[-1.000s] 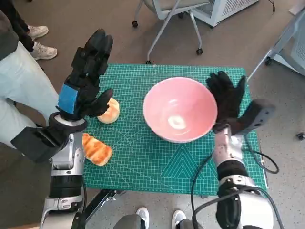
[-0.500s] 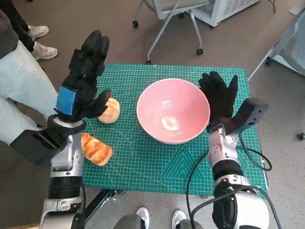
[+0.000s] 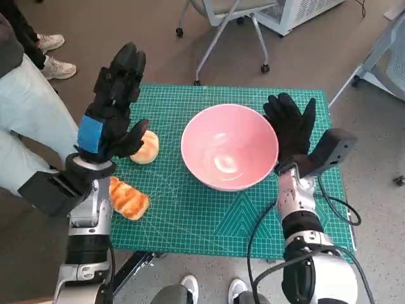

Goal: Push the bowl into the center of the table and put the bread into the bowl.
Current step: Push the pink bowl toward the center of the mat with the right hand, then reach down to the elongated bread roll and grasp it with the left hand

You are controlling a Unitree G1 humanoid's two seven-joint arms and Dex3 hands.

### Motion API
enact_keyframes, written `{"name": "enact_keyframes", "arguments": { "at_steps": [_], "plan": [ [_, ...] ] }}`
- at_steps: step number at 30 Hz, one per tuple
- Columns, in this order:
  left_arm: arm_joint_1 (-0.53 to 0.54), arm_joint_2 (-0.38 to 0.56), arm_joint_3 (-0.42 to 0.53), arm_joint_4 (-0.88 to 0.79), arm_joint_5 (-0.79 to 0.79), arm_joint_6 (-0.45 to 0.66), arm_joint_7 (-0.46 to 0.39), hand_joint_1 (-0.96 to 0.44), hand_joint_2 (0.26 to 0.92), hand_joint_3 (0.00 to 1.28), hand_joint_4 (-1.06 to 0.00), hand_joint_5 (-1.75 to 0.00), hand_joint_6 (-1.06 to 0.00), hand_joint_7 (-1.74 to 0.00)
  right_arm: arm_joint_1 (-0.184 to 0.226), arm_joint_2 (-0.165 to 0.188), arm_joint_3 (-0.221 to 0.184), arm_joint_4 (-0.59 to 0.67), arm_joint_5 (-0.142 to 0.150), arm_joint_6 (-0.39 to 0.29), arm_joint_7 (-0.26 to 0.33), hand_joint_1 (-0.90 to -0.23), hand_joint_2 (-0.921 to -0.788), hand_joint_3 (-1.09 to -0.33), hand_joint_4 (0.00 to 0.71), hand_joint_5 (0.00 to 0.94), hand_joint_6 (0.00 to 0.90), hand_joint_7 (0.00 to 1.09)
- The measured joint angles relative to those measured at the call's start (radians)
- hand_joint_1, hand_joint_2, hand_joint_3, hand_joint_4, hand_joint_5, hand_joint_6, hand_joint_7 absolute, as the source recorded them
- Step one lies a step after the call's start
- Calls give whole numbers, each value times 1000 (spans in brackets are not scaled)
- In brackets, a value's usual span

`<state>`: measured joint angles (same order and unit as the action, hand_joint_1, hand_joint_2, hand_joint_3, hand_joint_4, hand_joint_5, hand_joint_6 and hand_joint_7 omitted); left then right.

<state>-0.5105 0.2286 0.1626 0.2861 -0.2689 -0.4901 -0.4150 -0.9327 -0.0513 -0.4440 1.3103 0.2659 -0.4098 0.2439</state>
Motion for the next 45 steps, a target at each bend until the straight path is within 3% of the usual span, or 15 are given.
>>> {"name": "enact_keyframes", "arguments": {
  "at_steps": [5, 9, 14, 19, 27, 28, 30, 33, 45],
  "plan": [
    [0, -1, -2, -14, -2, 7, 1, -701, 921, 532, -55, 0, -2, -315, -2, -46, 31, -29, -36, -79, 14, -555, -921, -792, 148, 0, 221, 146],
    [0, -2, -2, -20, -4, 10, 6, -697, 921, 530, -56, -1, 0, -322, -6, -74, 55, -76, -46, -176, 44, -568, -921, -771, 140, 2, 213, 144],
    [0, -24, -17, -35, -1, 20, 29, -687, 921, 524, -40, -1, 1, -289, 4, -84, 98, -197, -47, -315, 140, -620, -921, -725, 145, 6, 204, 150],
    [-9, -48, -45, -42, 9, 33, 37, -689, 921, 510, -39, -2, 1, -268, 37, -87, 155, -361, -39, -366, 227, -651, -921, -712, 156, 10, 205, 161],
    [-68, -60, -65, -44, 22, 64, 40, -684, 921, 487, -57, -9, 1, -307, 149, -112, 240, -653, -30, -336, 301, -680, -921, -713, 167, 13, 189, 180],
    [-79, -61, -67, -47, 22, 72, 39, -682, 921, 483, -59, -9, 1, -315, 162, -117, 249, -686, -26, -324, 305, -684, -921, -716, 169, 9, 149, 250],
    [-93, -63, -71, -53, 21, 80, 38, -682, 921, 470, -62, -10, 1, -331, 173, -124, 257, -723, -25, -310, 308, -691, -921, -716, 170, 4, 61, 412],
    [-115, -66, -78, -58, 19, 94, 28, -689, 921, 451, -67, -11, 1, -363, 184, -132, 263, -774, -21, -286, 306, -700, -921, -714, 170, 1, 19, 491],
    [-197, -61, -89, -27, 18, 103, -36, -694, 921, 440, -74, -11, 1, -427, 213, -132, 272, -854, 3, -229, 265, -672, -921, -709, 171, 2, 9, 550]
  ]
}}
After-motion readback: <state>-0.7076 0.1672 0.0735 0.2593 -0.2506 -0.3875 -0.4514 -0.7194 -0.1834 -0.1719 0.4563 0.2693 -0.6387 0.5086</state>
